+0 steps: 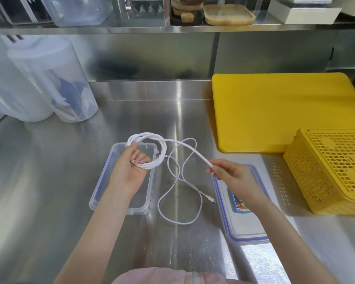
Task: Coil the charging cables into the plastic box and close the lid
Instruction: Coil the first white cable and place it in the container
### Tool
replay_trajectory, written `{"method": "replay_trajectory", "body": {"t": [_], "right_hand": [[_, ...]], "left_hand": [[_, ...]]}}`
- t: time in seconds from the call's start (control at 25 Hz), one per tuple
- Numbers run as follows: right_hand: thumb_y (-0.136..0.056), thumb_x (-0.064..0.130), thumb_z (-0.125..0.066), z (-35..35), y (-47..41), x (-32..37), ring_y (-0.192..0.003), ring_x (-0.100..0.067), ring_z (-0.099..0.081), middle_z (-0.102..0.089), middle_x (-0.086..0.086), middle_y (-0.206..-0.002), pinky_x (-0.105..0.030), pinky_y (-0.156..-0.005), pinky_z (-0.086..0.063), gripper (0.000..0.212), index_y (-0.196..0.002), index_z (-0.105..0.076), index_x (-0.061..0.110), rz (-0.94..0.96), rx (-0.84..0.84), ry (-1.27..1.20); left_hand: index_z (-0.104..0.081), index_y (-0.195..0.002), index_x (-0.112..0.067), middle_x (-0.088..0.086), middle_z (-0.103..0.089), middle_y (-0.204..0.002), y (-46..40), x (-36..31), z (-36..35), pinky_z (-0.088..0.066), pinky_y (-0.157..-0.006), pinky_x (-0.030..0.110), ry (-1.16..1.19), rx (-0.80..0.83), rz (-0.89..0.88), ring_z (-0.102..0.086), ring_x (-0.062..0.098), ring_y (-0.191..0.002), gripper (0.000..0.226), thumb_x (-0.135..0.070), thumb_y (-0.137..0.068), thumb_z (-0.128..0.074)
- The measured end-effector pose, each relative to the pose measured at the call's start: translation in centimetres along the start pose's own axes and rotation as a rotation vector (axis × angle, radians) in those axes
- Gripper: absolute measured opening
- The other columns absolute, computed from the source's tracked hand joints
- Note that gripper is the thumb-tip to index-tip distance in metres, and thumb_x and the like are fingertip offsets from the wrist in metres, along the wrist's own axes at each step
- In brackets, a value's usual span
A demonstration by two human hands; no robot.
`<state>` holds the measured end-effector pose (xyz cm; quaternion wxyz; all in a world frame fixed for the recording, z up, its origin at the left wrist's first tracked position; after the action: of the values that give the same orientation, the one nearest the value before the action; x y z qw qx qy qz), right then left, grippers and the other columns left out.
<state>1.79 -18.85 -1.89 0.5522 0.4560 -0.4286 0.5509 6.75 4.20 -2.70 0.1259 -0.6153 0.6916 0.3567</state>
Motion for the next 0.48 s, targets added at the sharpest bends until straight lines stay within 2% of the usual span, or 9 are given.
{"method": "replay_trajectory", "body": {"t": [0.12, 0.24, 0.36, 0.48], "right_hand": [[-0.087, 0.009, -0.055, -2.2, 0.3, -1.1, -0.075, -0.001, -0.060, -0.067, 0.007, -0.080, -0.004, -0.068, -0.042, 0.015, -0.087, -0.064, 0.022, -0.054, 0.087, 0.205], [-0.083, 0.013, -0.061, -3.1, 0.2, -1.2, -0.076, -0.006, -0.061, -0.066, 0.002, -0.084, -0.002, -0.065, -0.041, 0.012, -0.078, -0.061, 0.023, -0.070, -0.030, 0.153], [-0.086, 0.012, -0.057, -3.0, -0.4, -1.0, -0.070, -0.003, -0.062, -0.067, 0.001, -0.079, -0.010, -0.064, -0.046, 0.018, -0.076, -0.062, 0.025, -0.117, -0.162, -0.181], [-0.092, 0.010, -0.049, -3.1, -0.8, -0.7, -0.067, -0.003, -0.066, -0.067, -0.004, -0.080, -0.013, -0.062, -0.052, 0.016, -0.086, -0.062, 0.017, -0.159, -0.158, -0.592]], "left_hand": [[-0.040, -0.063, -0.018, -0.008, -0.031, -0.036, 0.6, 1.3, -1.0, -0.032, -0.037, 0.013, 0.031, 0.025, 0.047, -0.031, 0.007, -0.032, 0.031, -0.012, -0.093, -0.043], [-0.044, -0.064, -0.017, -0.008, -0.035, -0.039, 1.4, 3.5, -2.5, -0.037, -0.045, 0.014, 0.066, 0.079, 0.121, -0.035, 0.005, -0.036, 0.030, -0.013, -0.094, -0.042], [-0.050, -0.072, -0.015, -0.006, -0.047, -0.048, 2.1, 5.4, -3.4, -0.044, -0.063, 0.021, 0.064, 0.111, 0.189, -0.048, 0.004, -0.044, 0.023, -0.012, -0.093, -0.042], [-0.050, -0.073, -0.014, -0.003, -0.049, -0.055, 2.6, 6.1, -3.1, -0.049, -0.079, 0.030, -0.018, 0.111, 0.194, -0.051, 0.007, -0.054, 0.020, -0.008, -0.091, -0.045]]}}
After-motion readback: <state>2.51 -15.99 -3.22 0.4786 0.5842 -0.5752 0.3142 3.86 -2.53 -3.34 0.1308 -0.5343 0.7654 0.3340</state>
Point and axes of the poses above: each hand's wrist, its own y-axis away from the middle knuckle, its own z-axis out of the back of the hand, x = y × z, the point moved 9 cm from there along -y, towards the middle knuckle
